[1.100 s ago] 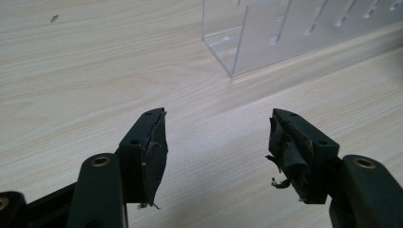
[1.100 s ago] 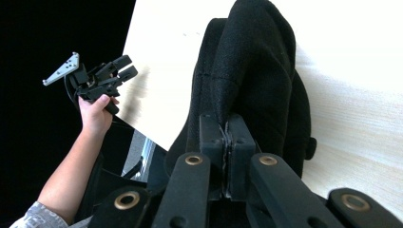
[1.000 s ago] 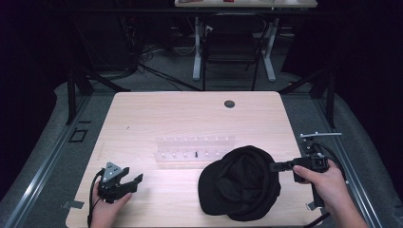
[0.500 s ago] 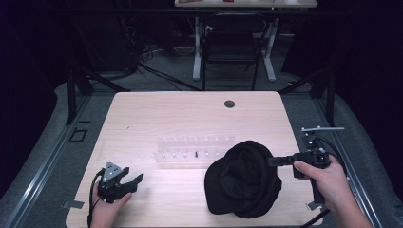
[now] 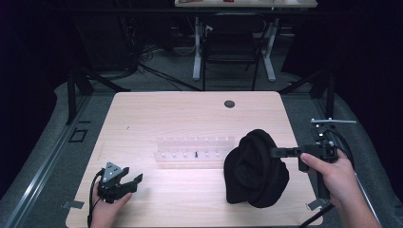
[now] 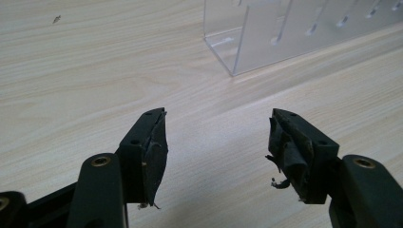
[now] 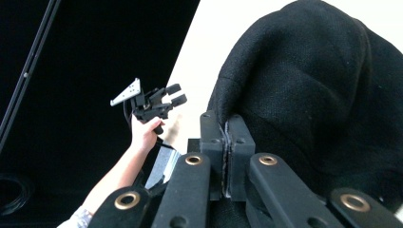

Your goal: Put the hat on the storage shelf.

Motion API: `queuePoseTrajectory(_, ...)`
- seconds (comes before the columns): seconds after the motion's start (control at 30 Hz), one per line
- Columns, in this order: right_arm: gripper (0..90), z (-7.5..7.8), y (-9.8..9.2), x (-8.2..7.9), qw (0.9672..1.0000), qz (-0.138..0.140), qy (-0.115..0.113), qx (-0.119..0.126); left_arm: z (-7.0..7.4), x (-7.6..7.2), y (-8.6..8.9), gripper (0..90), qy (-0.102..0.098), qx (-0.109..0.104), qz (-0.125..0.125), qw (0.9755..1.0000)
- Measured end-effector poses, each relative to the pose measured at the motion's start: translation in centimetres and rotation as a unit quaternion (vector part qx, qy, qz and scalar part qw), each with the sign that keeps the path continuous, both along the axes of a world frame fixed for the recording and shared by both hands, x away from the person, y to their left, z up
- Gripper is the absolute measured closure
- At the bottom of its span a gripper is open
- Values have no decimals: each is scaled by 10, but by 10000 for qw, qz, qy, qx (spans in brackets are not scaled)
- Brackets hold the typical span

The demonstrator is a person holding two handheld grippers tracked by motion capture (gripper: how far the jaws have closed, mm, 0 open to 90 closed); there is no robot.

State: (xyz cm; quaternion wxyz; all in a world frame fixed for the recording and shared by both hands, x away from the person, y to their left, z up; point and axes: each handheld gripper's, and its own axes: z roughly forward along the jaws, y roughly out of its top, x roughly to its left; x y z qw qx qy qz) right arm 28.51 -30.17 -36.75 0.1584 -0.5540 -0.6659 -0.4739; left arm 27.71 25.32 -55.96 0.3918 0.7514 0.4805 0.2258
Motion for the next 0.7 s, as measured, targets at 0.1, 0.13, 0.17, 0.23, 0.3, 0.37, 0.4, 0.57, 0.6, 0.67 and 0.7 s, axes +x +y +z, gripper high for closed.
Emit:
queuePoseTrajectory(0.1, 886, 5, -4, 1, 10000, -72, -34, -11, 0, 0, 0, 382, 10, -5, 0, 10000)
queuePoseTrajectory(0.13, 886, 6, -5, 1, 9999, -116, -52, 15, 0, 0, 0, 383, 6, -13, -2, 10000)
queuePoseTrajectory(0.17, 886, 7, -6, 2, 9999, -145, -61, 39, 0, 0, 0, 382, 7, -13, -4, 10000)
queuePoseTrajectory(0.23, 886, 9, -9, 2, 9998, -146, -91, 102, 0, 0, 0, 382, 33, 9, -8, 10000)
queuePoseTrajectory(0.3, 886, 12, -13, 2, 9996, -185, -99, 162, 0, 0, 0, 382, 26, 13, -3, 10000)
queuePoseTrajectory(0.37, 886, 13, -14, 2, 9995, -204, -109, 201, 0, 0, 0, 382, 18, 5, -2, 10000)
queuePoseTrajectory(0.4, 886, 14, -15, 2, 9994, -196, -136, 250, 0, 0, 0, 382, 26, 14, 2, 10000)
queuePoseTrajectory(0.57, 886, 22, -15, 2, 9992, -237, -218, 252, 0, 0, 0, 382, 18, 3, 5, 10000)
queuePoseTrajectory(0.6, 886, 24, -14, 3, 9991, -227, -242, 248, 0, 0, 0, 382, 16, 4, 2, 10000)
queuePoseTrajectory(0.67, 886, 27, -13, 4, 9991, -249, -256, 227, -1, 0, 0, 382, 14, 2, 0, 10000)
queuePoseTrajectory(0.7, 886, 28, -13, 4, 9991, -252, -265, 218, -1, 0, 0, 382, 7, -3, 1, 10000)
